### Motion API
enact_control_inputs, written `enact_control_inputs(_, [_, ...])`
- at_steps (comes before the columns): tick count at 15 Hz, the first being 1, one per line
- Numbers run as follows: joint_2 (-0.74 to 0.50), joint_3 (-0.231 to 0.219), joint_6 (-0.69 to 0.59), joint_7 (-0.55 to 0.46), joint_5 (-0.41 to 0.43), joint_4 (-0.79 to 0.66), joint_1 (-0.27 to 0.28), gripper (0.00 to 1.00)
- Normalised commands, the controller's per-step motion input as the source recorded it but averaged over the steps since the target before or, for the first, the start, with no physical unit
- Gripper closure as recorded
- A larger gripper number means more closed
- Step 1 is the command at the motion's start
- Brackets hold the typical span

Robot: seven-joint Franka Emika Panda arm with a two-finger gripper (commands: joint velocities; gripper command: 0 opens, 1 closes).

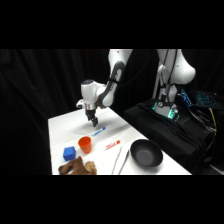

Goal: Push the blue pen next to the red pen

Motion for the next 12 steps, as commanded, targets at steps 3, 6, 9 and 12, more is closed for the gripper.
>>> enact_control_inputs(3, [0.09, 0.045, 0.15, 0.01, -0.058, 0.07, -0.016, 0.0])
enact_control_inputs(6, [0.08, 0.032, 0.13, 0.02, -0.061, 0.07, -0.004, 0.0])
enact_control_inputs(9, [0.08, 0.027, 0.13, 0.04, -0.058, 0.06, 0.007, 0.0])
enact_control_inputs(12, [0.04, 0.005, 0.1, 0.09, -0.074, 0.02, 0.067, 0.0])
